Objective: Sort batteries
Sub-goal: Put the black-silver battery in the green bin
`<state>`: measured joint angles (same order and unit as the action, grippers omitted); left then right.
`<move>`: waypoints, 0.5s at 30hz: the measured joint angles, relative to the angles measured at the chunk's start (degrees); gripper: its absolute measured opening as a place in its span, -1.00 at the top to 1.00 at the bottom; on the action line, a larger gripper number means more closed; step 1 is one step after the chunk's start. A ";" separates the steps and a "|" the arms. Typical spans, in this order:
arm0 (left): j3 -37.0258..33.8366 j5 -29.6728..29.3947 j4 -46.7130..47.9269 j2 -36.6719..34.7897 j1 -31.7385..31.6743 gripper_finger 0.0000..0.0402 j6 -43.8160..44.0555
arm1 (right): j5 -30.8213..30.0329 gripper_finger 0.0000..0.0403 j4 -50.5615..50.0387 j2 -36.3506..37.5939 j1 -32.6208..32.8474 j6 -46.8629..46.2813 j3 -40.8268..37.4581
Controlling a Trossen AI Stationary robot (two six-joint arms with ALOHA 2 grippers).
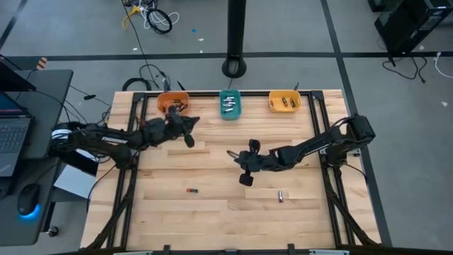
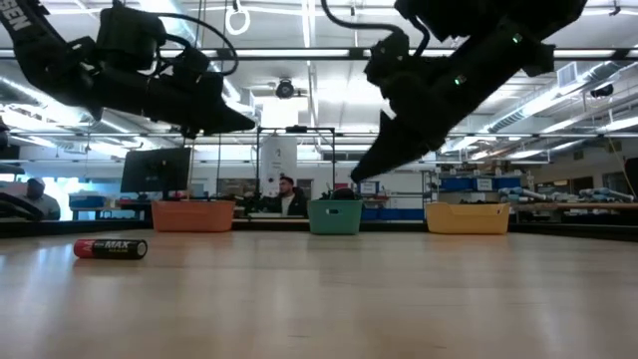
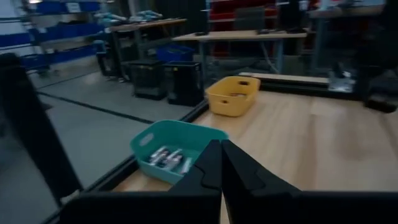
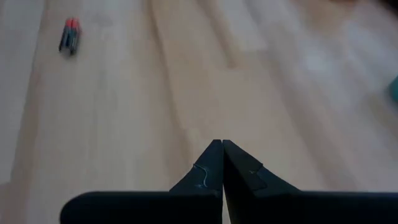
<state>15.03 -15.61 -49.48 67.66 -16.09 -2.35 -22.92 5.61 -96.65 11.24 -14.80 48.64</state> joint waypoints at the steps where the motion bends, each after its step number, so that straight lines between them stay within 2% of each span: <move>1: 0.02 0.00 0.09 0.03 0.98 0.98 -0.06 | 0.24 0.95 -0.25 -0.74 0.46 -0.79 0.00; 5: 0.04 -0.03 0.39 0.04 4.48 0.98 -0.29 | 3.96 0.96 -1.78 -1.62 2.42 -3.92 0.00; 8: 0.04 -0.02 0.11 0.04 6.14 0.98 -1.58 | 6.83 0.96 -4.45 0.73 4.12 -7.43 0.00; 15: 0.07 -0.07 -0.32 0.04 7.18 0.97 -3.57 | 12.62 0.95 -18.74 5.99 7.56 -22.65 0.04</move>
<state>15.09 -15.68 -49.81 67.70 -8.91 -5.91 -10.30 -13.13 -90.66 18.80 -37.45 48.69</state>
